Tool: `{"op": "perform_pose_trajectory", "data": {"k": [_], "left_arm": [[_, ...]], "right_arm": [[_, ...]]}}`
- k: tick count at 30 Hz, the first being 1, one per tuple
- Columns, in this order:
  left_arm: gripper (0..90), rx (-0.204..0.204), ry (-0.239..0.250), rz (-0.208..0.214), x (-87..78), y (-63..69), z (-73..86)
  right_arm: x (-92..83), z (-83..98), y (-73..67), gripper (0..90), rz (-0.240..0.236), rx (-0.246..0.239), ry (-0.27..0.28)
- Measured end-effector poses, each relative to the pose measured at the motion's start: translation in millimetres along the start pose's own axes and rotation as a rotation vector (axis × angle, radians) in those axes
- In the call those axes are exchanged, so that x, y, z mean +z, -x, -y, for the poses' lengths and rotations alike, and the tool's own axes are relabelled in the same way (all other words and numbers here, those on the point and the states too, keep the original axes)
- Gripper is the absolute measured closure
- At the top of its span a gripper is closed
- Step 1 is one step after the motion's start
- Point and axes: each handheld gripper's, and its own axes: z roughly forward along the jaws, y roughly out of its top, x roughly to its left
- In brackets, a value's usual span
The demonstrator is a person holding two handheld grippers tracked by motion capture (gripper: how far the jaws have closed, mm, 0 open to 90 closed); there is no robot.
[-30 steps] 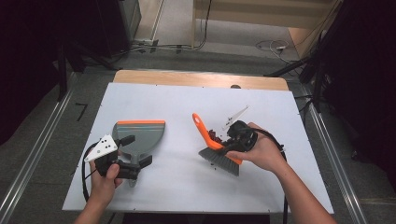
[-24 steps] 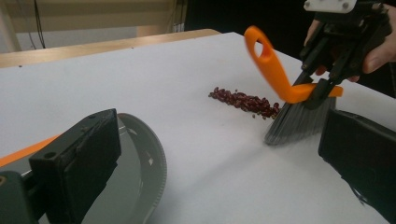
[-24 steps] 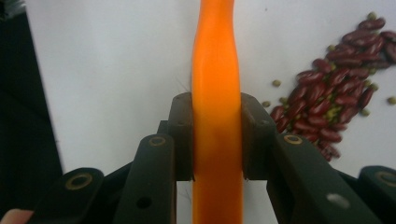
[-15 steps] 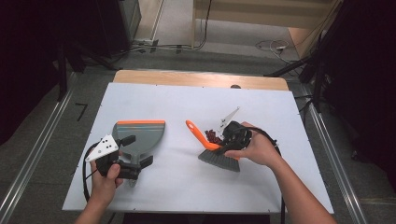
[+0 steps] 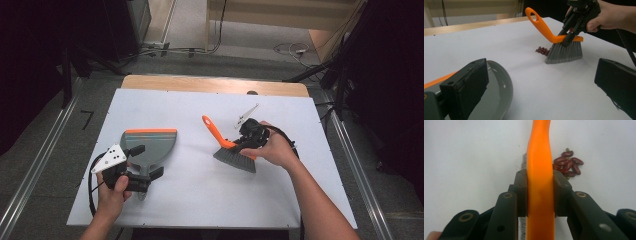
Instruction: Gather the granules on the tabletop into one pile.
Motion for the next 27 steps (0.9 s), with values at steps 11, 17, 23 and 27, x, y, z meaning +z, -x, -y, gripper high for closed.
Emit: {"op": "perform_pose_trajectory", "data": {"k": [11,17,23,27], "left_arm": [[0.0,0.0,0.0,0.001,-0.2,-0.6,0.2],[0.0,0.002,0.0,0.002,-0.3,-0.9,0.2],[0.0,0.0,0.0,0.002,0.1,-0.4,0.2],[0.0,0.0,0.0,0.002,0.1,-0.3,0.3]], "right_arm": [[-2.1,-6.0,12.5,68.7,0.024,0.003,0.0],[-2.1,-7.6,13.8,68.7,0.029,0.017,0.0],[-4.5,-8.5,15.1,68.8,0.051,0.007,-0.003],[-5.5,-8.4,15.9,68.9,0.057,0.015,0.0]]}}
